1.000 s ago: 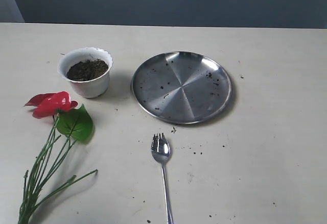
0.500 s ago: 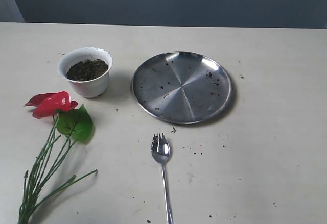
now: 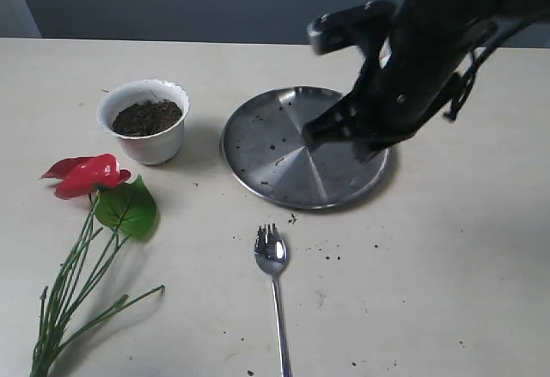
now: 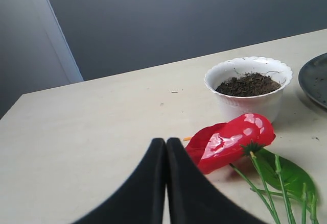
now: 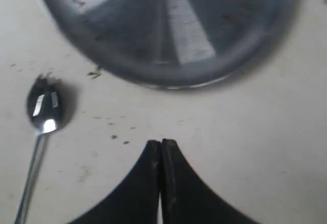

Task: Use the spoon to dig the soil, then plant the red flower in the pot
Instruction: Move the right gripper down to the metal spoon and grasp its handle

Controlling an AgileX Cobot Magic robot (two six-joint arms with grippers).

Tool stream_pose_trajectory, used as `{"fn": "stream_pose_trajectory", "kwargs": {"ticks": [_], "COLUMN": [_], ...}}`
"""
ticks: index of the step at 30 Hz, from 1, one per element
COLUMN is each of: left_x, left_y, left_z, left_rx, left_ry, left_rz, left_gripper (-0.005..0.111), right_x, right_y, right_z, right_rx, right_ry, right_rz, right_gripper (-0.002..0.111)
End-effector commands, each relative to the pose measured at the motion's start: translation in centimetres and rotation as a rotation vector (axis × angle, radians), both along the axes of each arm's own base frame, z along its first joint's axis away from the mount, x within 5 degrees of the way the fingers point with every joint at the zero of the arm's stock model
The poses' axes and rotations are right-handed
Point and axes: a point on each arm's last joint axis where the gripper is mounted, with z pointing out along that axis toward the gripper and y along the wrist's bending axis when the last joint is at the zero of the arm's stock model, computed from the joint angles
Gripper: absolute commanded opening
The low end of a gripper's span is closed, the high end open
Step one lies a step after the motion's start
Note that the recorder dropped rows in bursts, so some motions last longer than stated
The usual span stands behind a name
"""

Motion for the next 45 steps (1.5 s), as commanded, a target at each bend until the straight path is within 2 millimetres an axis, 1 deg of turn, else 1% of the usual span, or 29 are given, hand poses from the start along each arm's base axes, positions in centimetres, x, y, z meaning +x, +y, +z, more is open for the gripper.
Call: {"fn": "stream_pose_trajectory", "kwargs": {"ticks": [1, 4, 6, 11, 12, 14, 17, 19, 22, 24, 26, 28, 30, 37, 45], "left_x": [0.0, 0.0, 0.0, 0.0, 0.0, 0.0, 0.0, 0.0, 0.0, 0.0, 0.0, 0.0, 0.0, 0.0, 0.0], "left_y": [0.0, 0.0, 0.0, 0.0, 0.0, 0.0, 0.0, 0.0, 0.0, 0.0, 0.0, 0.0, 0.0, 0.0, 0.0], "left_z": [0.0, 0.0, 0.0, 0.0, 0.0, 0.0, 0.0, 0.0, 0.0, 0.0, 0.0, 0.0, 0.0, 0.0, 0.0], "left_rx": [-0.014, -0.014, -0.014, -0.014, -0.014, -0.014, -0.014, -0.014, -0.014, -0.014, -0.014, -0.014, -0.014, -0.014, -0.014], "left_ry": [-0.007, -0.007, -0.008, -0.008, -0.008, -0.008, -0.008, -0.008, -0.008, -0.008, -0.008, -0.008, -0.008, -0.008, -0.008], "left_rz": [-0.002, -0.002, -0.002, -0.002, -0.002, -0.002, -0.002, -0.002, -0.002, -0.002, -0.002, -0.002, -0.002, -0.002, -0.002], "left_gripper": [0.000, 0.000, 0.000, 0.000, 0.000, 0.000, 0.000, 0.000, 0.000, 0.000, 0.000, 0.000, 0.000, 0.000, 0.000], "right_x": [-4.1, -6.0, -6.9, -7.7, -7.7, -7.9, -8.0, -8.1, -8.0, -8.2, -8.6, -8.9, -8.9, -8.8, -8.8], "right_y": [3.3, 5.0, 5.8, 7.2, 7.3, 7.6, 7.9, 8.1, 8.3, 8.0, 7.3, 6.8, 6.6, 6.9, 6.8], "right_z": [-2.0, -2.8, -3.3, -5.6, -6.2, -7.5, -9.5, -10.8, -11.1, -11.1, -11.8, -12.9, -13.4, -13.4, -13.9], "right_rx": [0.052, 0.112, 0.122, 0.090, 0.081, 0.061, 0.022, 0.008, 0.021, -0.006, -0.021, 0.009, 0.032, 0.072, 0.060], "right_ry": [-0.003, 0.011, 0.018, 0.060, 0.085, 0.137, 0.206, 0.243, 0.244, 0.265, 0.275, 0.250, 0.232, 0.219, 0.233], "right_rz": [0.061, 0.085, 0.114, 0.141, 0.130, 0.106, 0.076, 0.055, 0.046, 0.047, 0.041, 0.015, 0.005, -0.012, -0.031], "right_gripper": [-0.001, -0.001, -0.001, 0.000, 0.003, 0.014, 0.038, 0.049, 0.046, 0.045, 0.045, 0.045, 0.045, 0.045, 0.045]}}
